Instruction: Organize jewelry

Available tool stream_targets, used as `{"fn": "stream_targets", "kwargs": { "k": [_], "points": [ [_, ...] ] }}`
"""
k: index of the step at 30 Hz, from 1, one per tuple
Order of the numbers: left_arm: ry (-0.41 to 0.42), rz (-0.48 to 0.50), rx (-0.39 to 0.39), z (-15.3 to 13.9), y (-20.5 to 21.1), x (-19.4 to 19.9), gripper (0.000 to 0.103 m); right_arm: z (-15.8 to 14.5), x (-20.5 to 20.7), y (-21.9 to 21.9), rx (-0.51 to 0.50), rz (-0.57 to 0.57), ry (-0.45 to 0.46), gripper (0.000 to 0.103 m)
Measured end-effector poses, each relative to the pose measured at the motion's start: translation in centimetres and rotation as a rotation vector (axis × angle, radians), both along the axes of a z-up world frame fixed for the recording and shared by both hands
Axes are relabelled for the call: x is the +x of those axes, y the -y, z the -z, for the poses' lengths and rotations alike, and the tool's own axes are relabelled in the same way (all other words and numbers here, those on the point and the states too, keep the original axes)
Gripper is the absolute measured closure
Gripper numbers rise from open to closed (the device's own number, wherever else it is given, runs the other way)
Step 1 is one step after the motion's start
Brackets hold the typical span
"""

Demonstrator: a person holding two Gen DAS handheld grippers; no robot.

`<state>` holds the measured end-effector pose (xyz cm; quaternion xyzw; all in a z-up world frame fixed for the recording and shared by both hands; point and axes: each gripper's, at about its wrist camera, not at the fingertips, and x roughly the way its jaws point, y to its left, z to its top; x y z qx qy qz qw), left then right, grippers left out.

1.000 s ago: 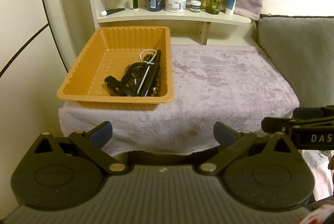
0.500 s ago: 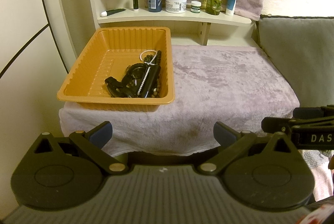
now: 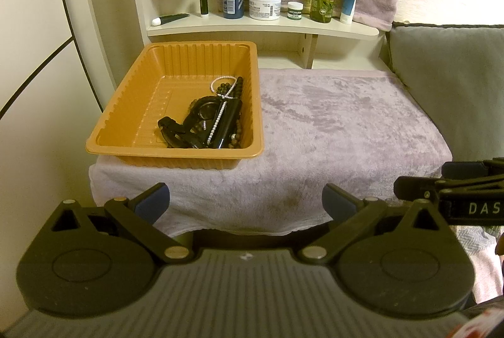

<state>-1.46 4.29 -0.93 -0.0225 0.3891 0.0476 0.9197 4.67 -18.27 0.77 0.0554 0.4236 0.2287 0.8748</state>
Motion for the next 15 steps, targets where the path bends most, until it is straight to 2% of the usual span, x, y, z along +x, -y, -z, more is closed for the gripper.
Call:
{"fn": "stream_targets", "kwargs": {
  "k": [15],
  "points": [
    [-0.001, -0.001, -0.001, 0.02, 0.02, 0.02, 0.0, -0.01, -0.1, -0.08, 0.0, 0.001, 0.001, 0.016]
  ]
}}
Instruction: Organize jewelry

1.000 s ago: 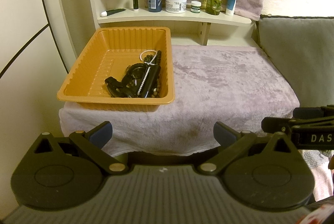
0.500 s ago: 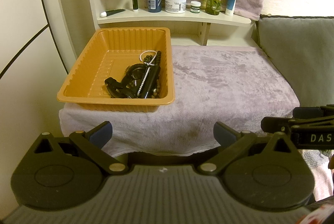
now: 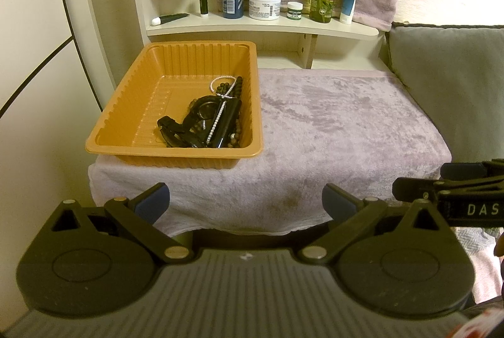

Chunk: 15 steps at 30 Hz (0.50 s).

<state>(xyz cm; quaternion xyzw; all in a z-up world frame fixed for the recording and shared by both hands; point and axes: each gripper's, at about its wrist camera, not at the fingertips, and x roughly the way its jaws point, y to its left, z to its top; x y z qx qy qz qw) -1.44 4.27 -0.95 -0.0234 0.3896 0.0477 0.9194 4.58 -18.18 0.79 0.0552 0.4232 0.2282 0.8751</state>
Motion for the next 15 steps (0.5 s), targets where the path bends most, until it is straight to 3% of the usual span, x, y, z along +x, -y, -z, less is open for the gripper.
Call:
{"fn": "stream_targets", "kwargs": {
  "k": [15],
  "points": [
    [0.0, 0.001, -0.003, -0.07, -0.14, -0.03, 0.0, 0.08, -0.04, -0.02, 0.001, 0.001, 0.0, 0.016]
  ]
}}
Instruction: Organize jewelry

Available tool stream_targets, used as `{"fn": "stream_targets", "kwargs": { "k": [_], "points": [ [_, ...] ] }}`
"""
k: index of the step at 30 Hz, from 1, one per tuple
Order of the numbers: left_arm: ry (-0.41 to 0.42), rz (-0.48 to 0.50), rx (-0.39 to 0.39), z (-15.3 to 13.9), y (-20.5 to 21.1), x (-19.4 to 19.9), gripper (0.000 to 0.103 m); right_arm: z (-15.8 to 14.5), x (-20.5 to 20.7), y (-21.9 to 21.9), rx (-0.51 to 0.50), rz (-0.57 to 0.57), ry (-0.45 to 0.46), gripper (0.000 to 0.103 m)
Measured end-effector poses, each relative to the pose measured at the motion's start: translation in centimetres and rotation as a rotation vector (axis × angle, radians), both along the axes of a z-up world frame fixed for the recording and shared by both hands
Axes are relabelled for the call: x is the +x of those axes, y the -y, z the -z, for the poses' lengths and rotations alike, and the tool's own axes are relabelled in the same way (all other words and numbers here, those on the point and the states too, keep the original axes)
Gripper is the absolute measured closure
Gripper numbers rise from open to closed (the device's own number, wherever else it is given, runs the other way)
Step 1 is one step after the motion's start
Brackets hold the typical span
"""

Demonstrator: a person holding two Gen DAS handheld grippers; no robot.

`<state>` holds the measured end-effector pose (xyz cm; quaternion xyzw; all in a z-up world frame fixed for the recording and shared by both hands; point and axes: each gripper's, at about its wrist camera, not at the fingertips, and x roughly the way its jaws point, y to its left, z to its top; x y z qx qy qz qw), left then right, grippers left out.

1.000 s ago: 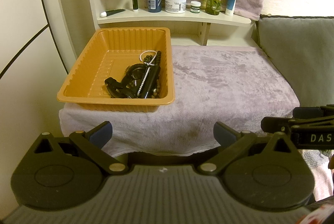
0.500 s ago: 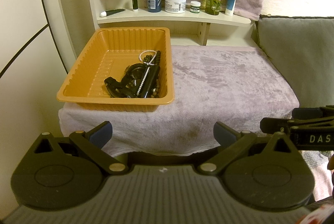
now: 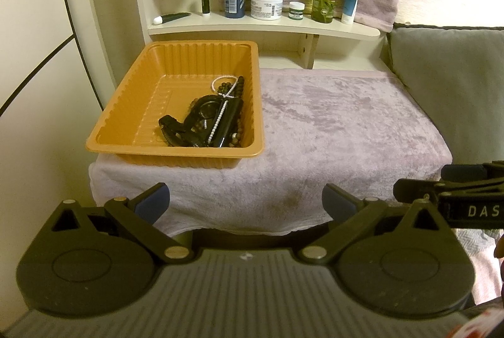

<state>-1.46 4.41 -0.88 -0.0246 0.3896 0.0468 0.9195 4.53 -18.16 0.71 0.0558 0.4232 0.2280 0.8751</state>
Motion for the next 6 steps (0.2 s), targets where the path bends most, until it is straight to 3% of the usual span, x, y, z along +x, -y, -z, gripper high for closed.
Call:
{"fn": "stream_targets", "kwargs": {
  "k": [6],
  "points": [
    [0.01, -0.004, 0.002, -0.06, -0.2, -0.01, 0.0, 0.06, -0.02, -0.02, 0.0, 0.001, 0.0, 0.016]
  ]
}}
